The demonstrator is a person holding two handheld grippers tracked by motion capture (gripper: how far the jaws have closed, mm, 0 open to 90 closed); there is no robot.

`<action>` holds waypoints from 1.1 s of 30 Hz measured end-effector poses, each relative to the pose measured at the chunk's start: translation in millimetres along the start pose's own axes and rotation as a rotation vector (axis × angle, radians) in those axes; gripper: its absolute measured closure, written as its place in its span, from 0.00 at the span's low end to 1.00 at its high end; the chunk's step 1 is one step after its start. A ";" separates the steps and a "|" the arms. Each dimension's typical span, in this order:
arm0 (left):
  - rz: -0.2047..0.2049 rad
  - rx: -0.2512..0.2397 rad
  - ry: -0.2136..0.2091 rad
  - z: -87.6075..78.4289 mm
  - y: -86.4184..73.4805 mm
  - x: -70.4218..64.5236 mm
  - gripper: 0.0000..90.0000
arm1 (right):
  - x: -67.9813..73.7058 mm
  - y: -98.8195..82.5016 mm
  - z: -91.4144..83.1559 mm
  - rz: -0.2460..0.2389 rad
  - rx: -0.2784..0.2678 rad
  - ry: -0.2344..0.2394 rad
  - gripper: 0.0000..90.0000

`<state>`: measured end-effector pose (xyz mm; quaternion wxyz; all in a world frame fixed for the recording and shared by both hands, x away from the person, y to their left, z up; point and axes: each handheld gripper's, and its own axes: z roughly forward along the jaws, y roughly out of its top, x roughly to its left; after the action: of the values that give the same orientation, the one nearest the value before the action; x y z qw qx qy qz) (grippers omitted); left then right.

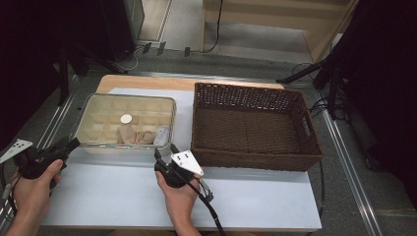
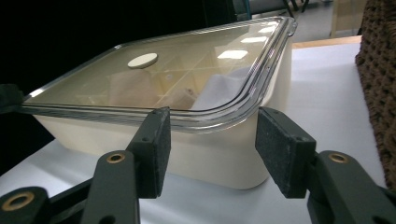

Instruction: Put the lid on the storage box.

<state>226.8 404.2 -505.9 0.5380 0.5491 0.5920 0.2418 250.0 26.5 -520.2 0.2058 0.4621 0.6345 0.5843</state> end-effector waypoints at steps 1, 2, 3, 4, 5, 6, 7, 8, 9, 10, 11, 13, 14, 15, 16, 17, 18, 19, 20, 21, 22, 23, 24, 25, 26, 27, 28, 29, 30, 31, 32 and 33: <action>-0.003 -0.001 0.000 -0.2 0.1 -0.7 0.59 | -0.3 0.3 0.3 -0.007 -0.002 -0.005 0.53; -0.005 -0.005 -0.001 -0.4 0.4 -1.5 0.59 | -0.3 0.3 0.3 -0.007 -0.002 -0.005 0.53; -0.001 -0.004 -0.005 -1.1 0.8 -2.7 0.60 | -0.6 0.7 0.1 -0.008 -0.002 -0.011 0.55; 0.001 -0.008 -0.008 -1.1 0.9 -3.7 0.60 | -1.4 1.2 -0.1 -0.012 -0.002 -0.021 0.57; 0.008 -0.006 -0.004 -0.9 1.3 -4.8 0.60 | -2.7 2.2 -0.6 -0.017 -0.006 -0.027 0.58; 0.008 -0.006 -0.004 -0.9 1.3 -4.8 0.60 | -2.7 2.2 -0.6 -0.017 -0.006 -0.027 0.58; 0.004 -0.005 -0.008 -0.1 1.0 -4.8 0.59 | -2.9 3.5 -1.5 -0.018 -0.013 -0.026 0.60; 0.004 -0.005 -0.008 -0.1 1.0 -4.8 0.59 | -2.9 4.0 -1.8 -0.021 -0.017 -0.027 0.60; 0.005 -0.007 -0.010 0.4 0.8 -5.0 0.59 | -2.9 4.0 -1.8 -0.021 -0.017 -0.027 0.60; 0.004 -0.007 -0.015 0.7 0.6 -5.1 0.59 | -2.4 4.4 -2.2 -0.023 -0.025 -0.027 0.60; 0.001 -0.005 -0.022 0.9 0.3 -5.4 0.59 | -2.4 4.3 -2.2 -0.025 -0.024 -0.029 0.60; 0.009 0.002 -0.035 2.1 -0.2 -7.5 0.58 | -3.0 3.3 -1.6 -0.029 -0.010 -0.041 0.59; 0.029 0.003 -0.027 1.4 0.0 -8.4 0.59 | -5.8 2.5 -1.1 -0.030 0.004 -0.063 0.60; 0.029 0.003 -0.027 1.4 0.0 -8.4 0.61 | -5.8 2.5 -1.1 -0.030 0.004 -0.063 0.60; 0.021 0.001 -0.029 1.0 0.0 -7.8 0.61 | -6.6 2.3 -0.9 -0.028 0.005 -0.059 0.60; 0.014 0.002 -0.024 0.8 0.0 -7.2 0.61 | -6.9 2.1 -0.6 -0.029 0.006 -0.055 0.59; 0.001 -0.009 0.000 0.1 0.7 -6.2 0.60 | -5.9 2.4 -1.1 -0.028 0.001 -0.047 0.58; 0.001 -0.009 0.000 0.1 0.7 -6.2 0.61 | -5.9 2.4 -1.1 -0.028 0.001 -0.047 0.58; 0.004 -0.016 0.012 -1.9 1.9 -4.4 0.61 | -5.6 3.9 -2.3 -0.028 -0.014 -0.047 0.55; 0.004 -0.016 0.012 -1.9 1.9 -4.4 0.61 | -5.6 3.9 -2.3 -0.028 -0.014 -0.047 0.55; -0.001 -0.017 0.012 -2.4 1.9 -3.4 0.61 | -5.8 5.2 -3.1 -0.027 -0.026 -0.051 0.55; -0.001 -0.008 0.012 -2.9 1.7 -1.9 0.60 | -6.5 6.5 -2.9 -0.010 -0.041 -0.042 0.55; -0.001 -0.008 0.012 -2.9 1.7 -1.9 0.59 | -6.5 6.5 -2.9 -0.010 -0.041 -0.042 0.55; -0.006 -0.006 0.010 -3.6 1.8 -0.8 0.59 | -6.2 6.1 -2.6 -0.014 -0.041 -0.046 0.55; -0.011 -0.017 0.007 -3.9 2.0 0.3 0.60 | -5.7 4.2 0.2 -0.027 -0.060 -0.043 0.55; -0.011 -0.017 0.007 -3.9 2.0 0.3 0.60 | -5.7 4.2 0.2 -0.027 -0.060 -0.043 0.55; -0.013 -0.017 0.000 -4.0 2.2 0.6 0.60 | -4.7 3.8 1.8 -0.016 -0.069 -0.056 0.55; -0.014 -0.018 -0.011 -2.6 2.0 0.3 0.60 | -4.4 4.1 2.5 -0.010 -0.069 -0.059 0.54; -0.014 -0.018 -0.011 -2.6 2.0 0.3 0.59 | -4.4 4.1 2.5 -0.010 -0.069 -0.059 0.54; -0.013 -0.008 -0.020 -0.4 1.8 -0.1 0.59 | -3.1 4.7 5.0 -0.009 -0.069 -0.061 0.49; -0.013 -0.008 -0.020 -0.4 1.8 -0.1 0.59 | -3.1 4.7 5.0 -0.009 -0.069 -0.061 0.49; -0.007 -0.005 -0.030 1.1 2.0 -0.3 0.59 | -1.7 3.8 6.5 -0.030 -0.060 -0.065 0.51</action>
<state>228.4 404.2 -504.3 0.5493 0.5492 0.5850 0.2332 257.4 28.3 -518.7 0.2488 0.4650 0.6165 0.5846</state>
